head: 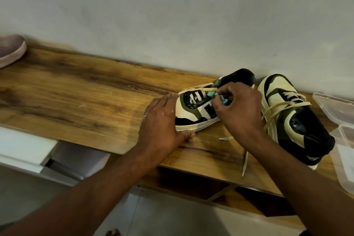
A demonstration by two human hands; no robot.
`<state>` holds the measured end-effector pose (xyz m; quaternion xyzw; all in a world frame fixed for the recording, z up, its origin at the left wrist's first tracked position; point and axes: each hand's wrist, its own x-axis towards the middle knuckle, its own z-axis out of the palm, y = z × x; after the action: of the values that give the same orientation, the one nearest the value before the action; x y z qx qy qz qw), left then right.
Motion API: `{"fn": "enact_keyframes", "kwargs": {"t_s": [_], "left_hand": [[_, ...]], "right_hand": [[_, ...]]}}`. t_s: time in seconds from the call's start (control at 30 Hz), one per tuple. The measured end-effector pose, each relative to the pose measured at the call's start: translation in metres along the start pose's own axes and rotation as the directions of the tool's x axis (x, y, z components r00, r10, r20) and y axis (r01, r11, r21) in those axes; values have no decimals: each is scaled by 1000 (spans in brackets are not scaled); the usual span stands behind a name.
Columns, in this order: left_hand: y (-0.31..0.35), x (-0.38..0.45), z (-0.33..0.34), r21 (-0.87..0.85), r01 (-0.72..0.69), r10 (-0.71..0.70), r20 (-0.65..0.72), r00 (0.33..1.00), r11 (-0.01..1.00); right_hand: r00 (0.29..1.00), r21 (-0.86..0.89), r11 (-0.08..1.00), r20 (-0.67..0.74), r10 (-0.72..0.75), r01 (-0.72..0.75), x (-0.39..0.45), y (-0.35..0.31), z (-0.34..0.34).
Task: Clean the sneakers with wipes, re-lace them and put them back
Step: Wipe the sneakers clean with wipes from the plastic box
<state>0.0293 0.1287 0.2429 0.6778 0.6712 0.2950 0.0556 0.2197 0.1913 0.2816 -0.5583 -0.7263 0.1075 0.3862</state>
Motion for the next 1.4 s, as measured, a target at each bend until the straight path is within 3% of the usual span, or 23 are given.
{"fn": "enact_keyframes", "kwargs": {"t_s": [0.2, 0.47, 0.67, 0.77, 0.9, 1.0, 1.23, 1.4], "left_hand": [[-5, 0, 2, 5, -15, 15, 13, 1000, 1000], [-1, 0, 0, 11, -14, 14, -4, 1000, 1000], [-3, 0, 0, 9, -16, 16, 3, 1000, 1000], [-6, 1, -1, 3, -33, 33, -1, 999, 999], [-6, 3, -3, 6, -26, 26, 5, 1000, 1000], [-6, 4, -5, 5, -37, 37, 8, 999, 999], [-13, 6, -6, 33, -73, 74, -6, 997, 997], [-10, 7, -8, 6, -71, 71, 4, 997, 997]], "right_hand": [[934, 0, 959, 225, -278, 285, -30, -27, 32], [989, -246, 959, 86, -120, 137, 12, 13, -10], [923, -27, 956, 268, -276, 294, -24, -20, 26], [898, -13, 939, 298, -325, 344, -20, -17, 22], [968, -151, 965, 166, -188, 214, 5, 8, -6], [982, -154, 974, 122, -145, 163, -1, 14, -10], [912, -42, 931, 224, -344, 362, -45, 1, 15], [995, -50, 995, 63, -82, 85, -24, 26, -10]]}}
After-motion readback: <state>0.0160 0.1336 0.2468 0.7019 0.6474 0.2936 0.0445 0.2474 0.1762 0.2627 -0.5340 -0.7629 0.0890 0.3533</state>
